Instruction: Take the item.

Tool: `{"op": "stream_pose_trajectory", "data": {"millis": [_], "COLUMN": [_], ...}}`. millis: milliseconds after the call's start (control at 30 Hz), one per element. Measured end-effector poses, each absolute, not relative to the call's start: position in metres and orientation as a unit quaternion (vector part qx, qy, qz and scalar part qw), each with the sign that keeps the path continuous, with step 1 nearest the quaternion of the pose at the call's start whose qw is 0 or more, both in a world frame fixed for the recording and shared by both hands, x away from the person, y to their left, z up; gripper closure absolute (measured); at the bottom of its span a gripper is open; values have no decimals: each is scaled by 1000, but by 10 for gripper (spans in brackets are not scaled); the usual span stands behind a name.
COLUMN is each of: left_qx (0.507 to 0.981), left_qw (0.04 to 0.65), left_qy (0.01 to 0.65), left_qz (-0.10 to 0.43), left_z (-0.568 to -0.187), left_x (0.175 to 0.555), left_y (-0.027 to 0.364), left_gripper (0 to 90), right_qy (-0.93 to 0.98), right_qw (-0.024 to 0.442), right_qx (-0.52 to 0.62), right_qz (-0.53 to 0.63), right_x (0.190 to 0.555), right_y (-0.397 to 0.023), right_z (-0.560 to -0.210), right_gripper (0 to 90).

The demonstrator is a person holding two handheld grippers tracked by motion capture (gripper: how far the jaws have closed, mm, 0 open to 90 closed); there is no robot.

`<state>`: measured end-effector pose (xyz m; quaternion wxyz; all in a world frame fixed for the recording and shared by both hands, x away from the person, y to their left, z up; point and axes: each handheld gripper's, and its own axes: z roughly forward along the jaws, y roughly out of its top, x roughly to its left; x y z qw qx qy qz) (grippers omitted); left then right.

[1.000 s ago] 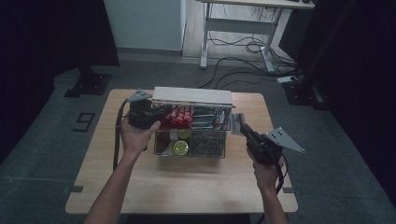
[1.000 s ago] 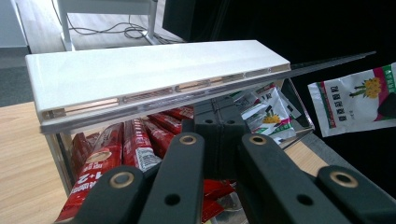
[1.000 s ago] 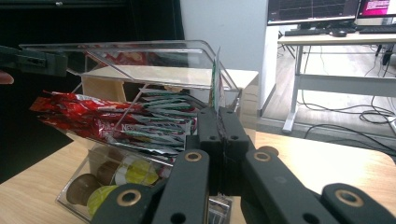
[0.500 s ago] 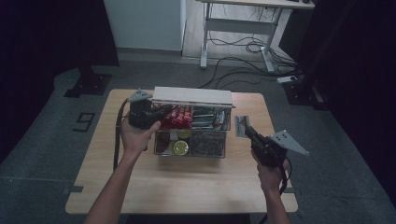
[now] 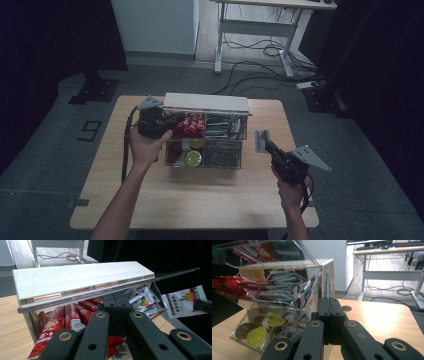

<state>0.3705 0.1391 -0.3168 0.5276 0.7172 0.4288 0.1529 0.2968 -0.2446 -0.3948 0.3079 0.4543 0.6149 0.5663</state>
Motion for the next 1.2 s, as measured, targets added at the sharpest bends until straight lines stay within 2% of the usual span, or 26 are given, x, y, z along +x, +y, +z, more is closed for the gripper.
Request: {"op": "stream_pose_trajectory", "data": {"millis": [1200], "left_qx": [718], "left_qw": [527], "left_qy": [428], "left_qz": [156], "left_z": [-317], "left_x": [369], "left_y": [138], "left_gripper": [900], "right_qy": [621], "right_qw": [274], "right_qx": [502], "right_qz": [536], "right_x": [304], "right_y": [-259], "right_z": [-457], "right_gripper": [889]}}
